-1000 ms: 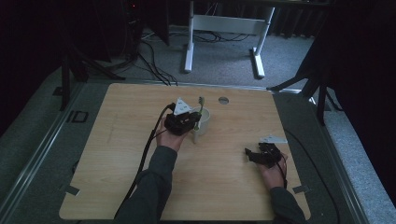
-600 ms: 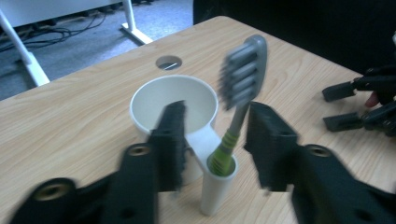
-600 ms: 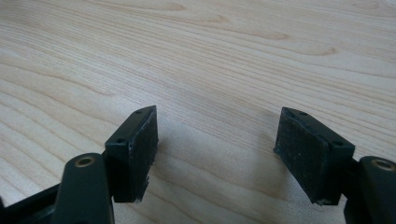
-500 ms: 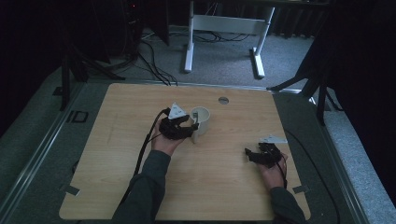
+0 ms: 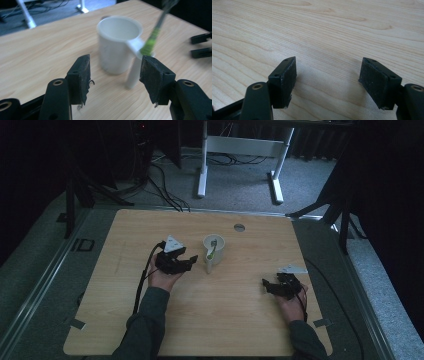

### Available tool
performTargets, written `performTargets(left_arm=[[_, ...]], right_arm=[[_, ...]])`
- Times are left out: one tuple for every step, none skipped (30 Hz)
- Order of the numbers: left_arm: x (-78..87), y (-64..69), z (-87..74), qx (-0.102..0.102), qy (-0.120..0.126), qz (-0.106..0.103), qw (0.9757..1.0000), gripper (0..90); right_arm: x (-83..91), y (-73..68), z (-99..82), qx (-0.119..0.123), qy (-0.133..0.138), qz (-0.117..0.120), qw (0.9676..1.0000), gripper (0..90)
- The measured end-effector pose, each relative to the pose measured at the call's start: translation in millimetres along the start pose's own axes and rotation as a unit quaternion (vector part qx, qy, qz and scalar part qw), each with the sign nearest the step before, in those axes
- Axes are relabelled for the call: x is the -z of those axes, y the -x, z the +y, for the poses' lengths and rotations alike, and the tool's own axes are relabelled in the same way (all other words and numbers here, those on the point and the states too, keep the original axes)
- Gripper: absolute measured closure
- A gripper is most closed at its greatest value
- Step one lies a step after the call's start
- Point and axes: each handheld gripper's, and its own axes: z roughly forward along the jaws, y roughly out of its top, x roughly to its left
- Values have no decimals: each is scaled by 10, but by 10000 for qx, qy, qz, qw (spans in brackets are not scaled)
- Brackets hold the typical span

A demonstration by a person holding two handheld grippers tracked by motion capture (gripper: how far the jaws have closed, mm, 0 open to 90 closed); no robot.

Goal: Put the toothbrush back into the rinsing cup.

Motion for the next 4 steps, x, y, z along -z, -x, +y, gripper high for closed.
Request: performTargets(left_arm=[[6, -37, -42, 63, -40, 111, 9999, 418], [13, -79, -86, 108, -124, 243, 9996, 414], [16, -122, -135, 178, -181, 372, 9990, 410], [16, -122, -135, 178, -181, 372, 9990, 408]], right_arm=[[0, 1, 0, 4, -1, 1, 10000, 295], [0, 1, 0, 0, -1, 0, 10000, 295], [0, 1, 0, -1, -1, 1, 10000, 295], [0, 0, 0, 0, -1, 2, 10000, 295]])
